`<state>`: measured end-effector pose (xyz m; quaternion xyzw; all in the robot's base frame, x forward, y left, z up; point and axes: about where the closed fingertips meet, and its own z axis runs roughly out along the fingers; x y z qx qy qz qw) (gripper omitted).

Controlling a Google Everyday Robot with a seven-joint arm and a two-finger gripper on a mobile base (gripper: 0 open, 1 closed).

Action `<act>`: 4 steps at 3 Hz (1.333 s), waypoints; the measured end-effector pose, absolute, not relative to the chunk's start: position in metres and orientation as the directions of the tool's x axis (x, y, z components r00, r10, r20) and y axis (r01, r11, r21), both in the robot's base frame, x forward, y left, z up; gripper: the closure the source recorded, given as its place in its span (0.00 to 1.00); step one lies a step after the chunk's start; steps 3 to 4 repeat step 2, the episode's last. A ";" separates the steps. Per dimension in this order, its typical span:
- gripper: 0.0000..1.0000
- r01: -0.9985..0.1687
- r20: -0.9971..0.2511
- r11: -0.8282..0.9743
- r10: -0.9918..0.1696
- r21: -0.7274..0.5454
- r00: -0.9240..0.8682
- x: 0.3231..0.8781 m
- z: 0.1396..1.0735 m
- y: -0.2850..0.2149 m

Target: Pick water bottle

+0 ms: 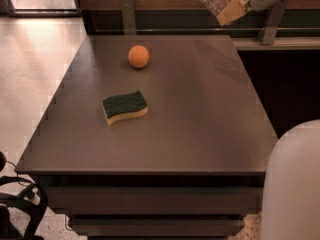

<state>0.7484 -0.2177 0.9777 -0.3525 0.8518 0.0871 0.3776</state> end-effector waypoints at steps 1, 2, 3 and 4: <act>1.00 -0.796 -0.693 0.586 -0.637 -0.150 -0.338 0.717 0.996 -0.189; 1.00 -0.848 -0.685 0.502 -0.679 -0.171 -0.264 0.700 1.002 -0.176; 1.00 -0.848 -0.685 0.502 -0.679 -0.171 -0.264 0.700 1.002 -0.176; 1.00 -0.848 -0.685 0.502 -0.679 -0.171 -0.264 0.700 1.002 -0.176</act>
Offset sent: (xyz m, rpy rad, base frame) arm -0.0821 0.0533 0.0357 -0.0794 -0.0492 0.4225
